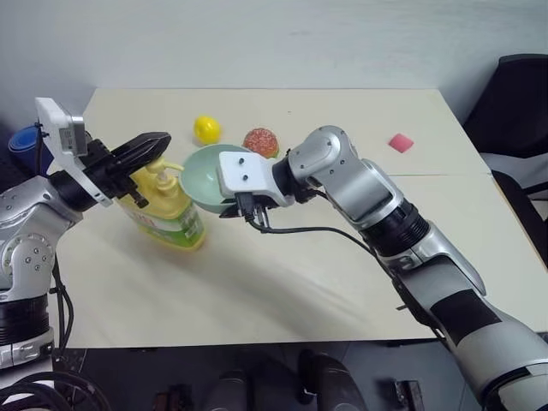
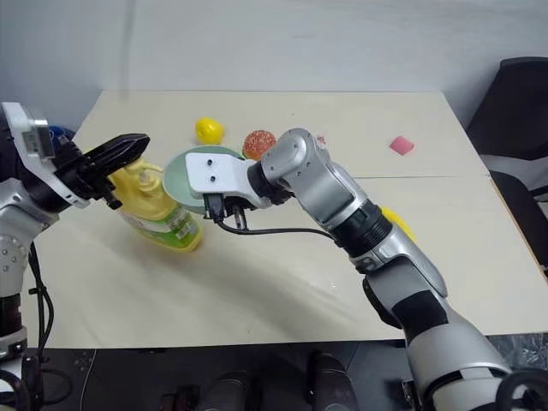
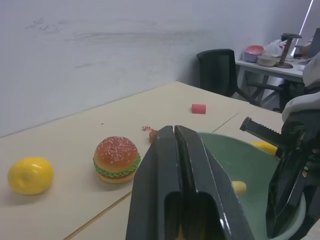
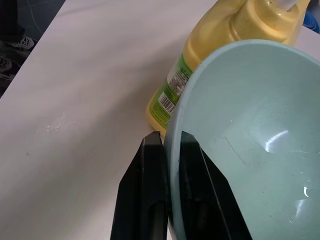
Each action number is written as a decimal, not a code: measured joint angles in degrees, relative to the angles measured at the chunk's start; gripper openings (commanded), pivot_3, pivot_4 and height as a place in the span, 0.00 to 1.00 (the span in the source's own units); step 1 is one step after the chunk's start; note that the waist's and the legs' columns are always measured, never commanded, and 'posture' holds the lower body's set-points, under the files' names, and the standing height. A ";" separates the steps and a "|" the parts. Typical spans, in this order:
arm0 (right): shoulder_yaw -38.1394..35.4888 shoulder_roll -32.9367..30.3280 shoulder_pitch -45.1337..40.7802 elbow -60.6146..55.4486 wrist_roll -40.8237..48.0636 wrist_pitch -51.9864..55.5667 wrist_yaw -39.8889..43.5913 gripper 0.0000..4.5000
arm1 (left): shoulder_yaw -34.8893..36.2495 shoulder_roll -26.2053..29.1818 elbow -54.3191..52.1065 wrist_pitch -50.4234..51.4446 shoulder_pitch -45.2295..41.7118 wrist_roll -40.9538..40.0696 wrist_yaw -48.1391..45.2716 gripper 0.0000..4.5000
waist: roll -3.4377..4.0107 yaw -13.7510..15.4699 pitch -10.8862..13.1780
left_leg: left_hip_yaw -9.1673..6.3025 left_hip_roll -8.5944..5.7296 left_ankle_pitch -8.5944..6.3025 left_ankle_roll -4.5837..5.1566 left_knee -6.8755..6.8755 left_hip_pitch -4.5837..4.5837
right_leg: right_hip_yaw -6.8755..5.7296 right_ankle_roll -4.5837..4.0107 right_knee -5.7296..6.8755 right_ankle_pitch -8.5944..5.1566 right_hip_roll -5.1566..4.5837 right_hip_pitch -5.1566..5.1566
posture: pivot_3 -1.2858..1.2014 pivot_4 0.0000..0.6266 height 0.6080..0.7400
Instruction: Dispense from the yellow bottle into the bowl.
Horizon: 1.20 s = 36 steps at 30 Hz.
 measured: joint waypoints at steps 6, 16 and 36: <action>0.00 0.54 -0.14 -1.43 0.29 1.73 1.62 0.00 | -0.11 -0.06 0.28 0.53 -0.75 2.15 -0.52 0.01 | 0.00 -0.03 0.00 | 0.01 0.00 0.02 -0.04 0.00 0.04 | 0.02 0.00 0.09 0.00 -0.01 -0.01 | 0.52 0.24 1.00; -0.02 0.57 -0.13 -1.91 0.40 3.00 2.26 0.00 | -3.47 2.72 -3.44 2.90 -0.43 6.93 -0.66 0.01 | 0.08 -0.04 -0.05 | 0.04 -0.01 0.01 -0.06 0.00 0.20 | 0.10 -0.03 0.24 -0.02 -0.07 0.04 | 0.52 0.24 1.00; -2.63 -2.12 4.45 -6.44 3.43 4.54 1.01 0.00 | 1.93 -4.04 -3.69 3.01 2.81 5.42 3.67 0.01 | 0.93 0.19 -0.99 | 0.05 -0.02 0.01 -0.10 -0.03 0.19 | 0.17 -0.09 0.29 -0.05 -0.10 -0.02 | 0.52 0.24 1.00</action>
